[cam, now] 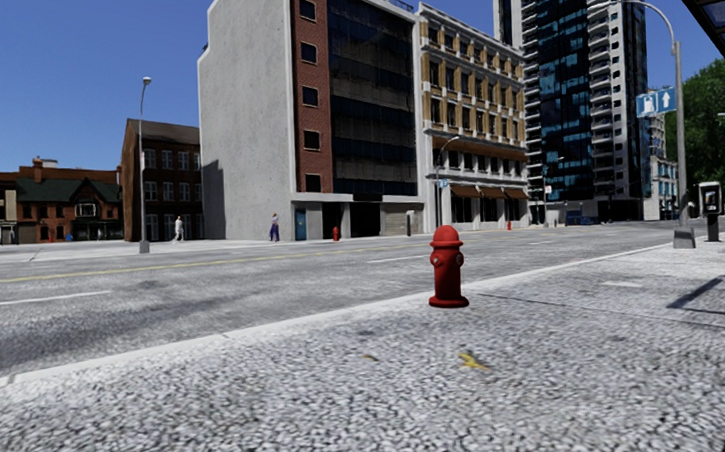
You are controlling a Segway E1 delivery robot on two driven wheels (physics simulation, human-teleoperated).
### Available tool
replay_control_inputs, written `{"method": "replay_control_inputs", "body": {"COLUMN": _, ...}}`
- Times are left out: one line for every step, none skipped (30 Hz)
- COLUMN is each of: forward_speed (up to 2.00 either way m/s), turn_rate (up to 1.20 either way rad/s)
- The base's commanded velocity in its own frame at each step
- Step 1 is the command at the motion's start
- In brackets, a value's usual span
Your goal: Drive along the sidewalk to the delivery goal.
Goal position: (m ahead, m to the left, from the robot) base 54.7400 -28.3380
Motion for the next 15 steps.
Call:
{"method": "replay_control_inputs", "body": {"forward_speed": 2.0, "turn_rate": -0.54}}
{"method": "replay_control_inputs", "body": {"forward_speed": 2.0, "turn_rate": -0.54}}
{"method": "replay_control_inputs", "body": {"forward_speed": 2.0, "turn_rate": -0.54}}
{"method": "replay_control_inputs", "body": {"forward_speed": 2.0, "turn_rate": -0.54}}
{"method": "replay_control_inputs", "body": {"forward_speed": 2.0, "turn_rate": -0.54}}
{"method": "replay_control_inputs", "body": {"forward_speed": 2.0, "turn_rate": -0.54}}
{"method": "replay_control_inputs", "body": {"forward_speed": 2.0, "turn_rate": -0.54}}
{"method": "replay_control_inputs", "body": {"forward_speed": 2.0, "turn_rate": -0.54}}
{"method": "replay_control_inputs", "body": {"forward_speed": 2.0, "turn_rate": -0.54}}
{"method": "replay_control_inputs", "body": {"forward_speed": 2.0, "turn_rate": -0.54}}
{"method": "replay_control_inputs", "body": {"forward_speed": 2.0, "turn_rate": -0.54}}
{"method": "replay_control_inputs", "body": {"forward_speed": 2.0, "turn_rate": -0.54}}
{"method": "replay_control_inputs", "body": {"forward_speed": 2.0, "turn_rate": -0.54}}
{"method": "replay_control_inputs", "body": {"forward_speed": 2.0, "turn_rate": -0.54}}
{"method": "replay_control_inputs", "body": {"forward_speed": 2.0, "turn_rate": -0.54}}
